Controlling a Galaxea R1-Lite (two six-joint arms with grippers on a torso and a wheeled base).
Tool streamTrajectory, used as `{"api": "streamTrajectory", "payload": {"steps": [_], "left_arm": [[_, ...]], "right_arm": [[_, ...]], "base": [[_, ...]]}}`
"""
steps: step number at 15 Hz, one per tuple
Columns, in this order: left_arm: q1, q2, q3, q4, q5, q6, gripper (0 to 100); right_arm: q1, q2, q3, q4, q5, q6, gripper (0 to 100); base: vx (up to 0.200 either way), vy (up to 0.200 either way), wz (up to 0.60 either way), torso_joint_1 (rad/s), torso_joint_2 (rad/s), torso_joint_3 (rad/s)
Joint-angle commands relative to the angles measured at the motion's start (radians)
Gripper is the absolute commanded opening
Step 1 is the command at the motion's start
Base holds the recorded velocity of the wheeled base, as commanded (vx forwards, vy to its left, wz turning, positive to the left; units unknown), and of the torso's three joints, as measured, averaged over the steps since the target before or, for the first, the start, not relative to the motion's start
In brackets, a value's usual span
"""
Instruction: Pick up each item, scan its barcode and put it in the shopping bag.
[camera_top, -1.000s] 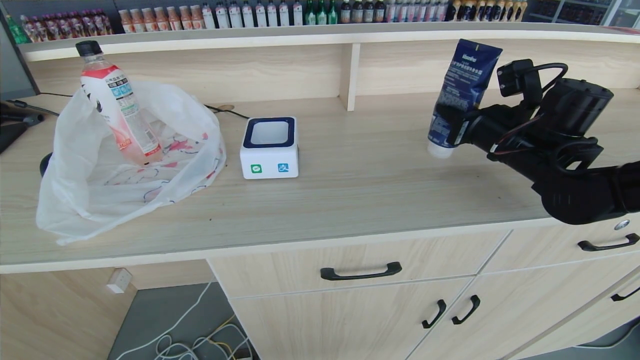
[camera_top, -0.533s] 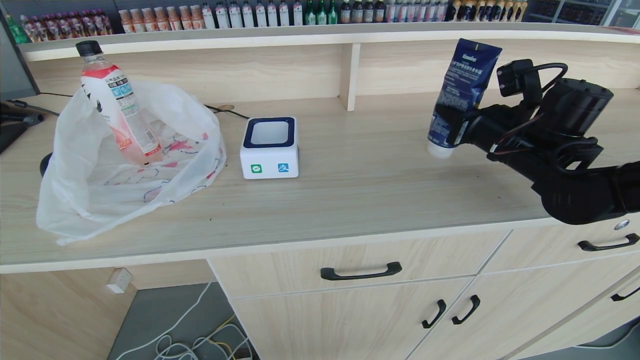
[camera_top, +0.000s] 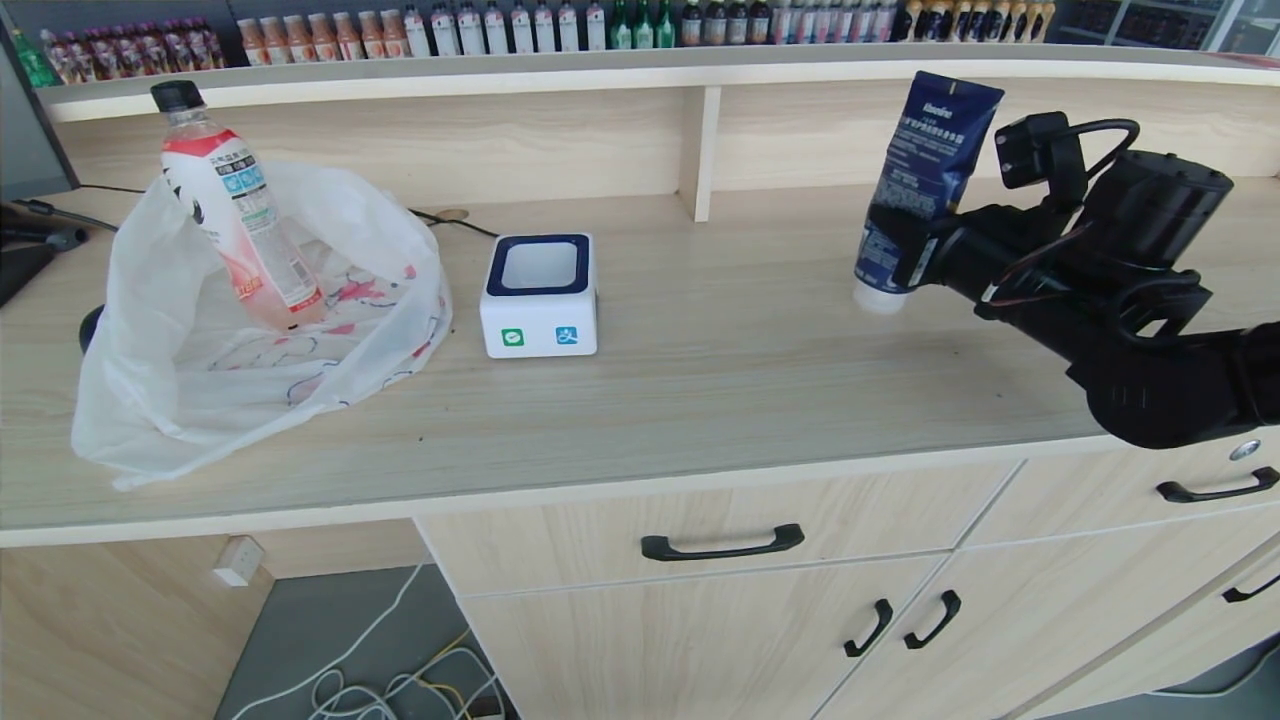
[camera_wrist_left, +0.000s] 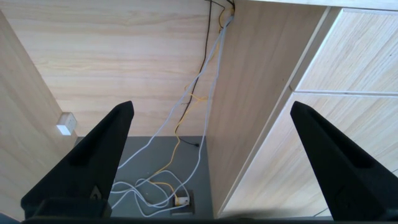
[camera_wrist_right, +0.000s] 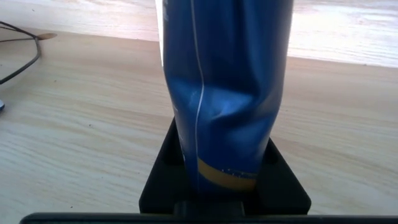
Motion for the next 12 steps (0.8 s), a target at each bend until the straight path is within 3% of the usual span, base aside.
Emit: {"api": "streamTrajectory", "payload": {"steps": [1, 8, 12], "left_arm": [[0.000, 0.000, 0.000, 0.000, 0.001, -0.001, 100], [0.000, 0.002, 0.000, 0.000, 0.001, -0.001, 100], [0.000, 0.002, 0.000, 0.000, 0.001, -0.001, 100]], "right_arm": [[0.002, -0.030, 0.003, -0.004, 0.001, 0.000, 0], [0.072, -0.218, 0.139, -0.002, -0.002, 0.001, 0], [0.069, -0.387, 0.315, -0.002, -0.004, 0.064, 0]], "base": [[0.000, 0.000, 0.00, 0.000, 0.00, 0.000], [0.000, 0.000, 0.00, 0.000, 0.00, 0.000], [0.000, 0.000, 0.00, 0.000, 0.00, 0.000]]}}
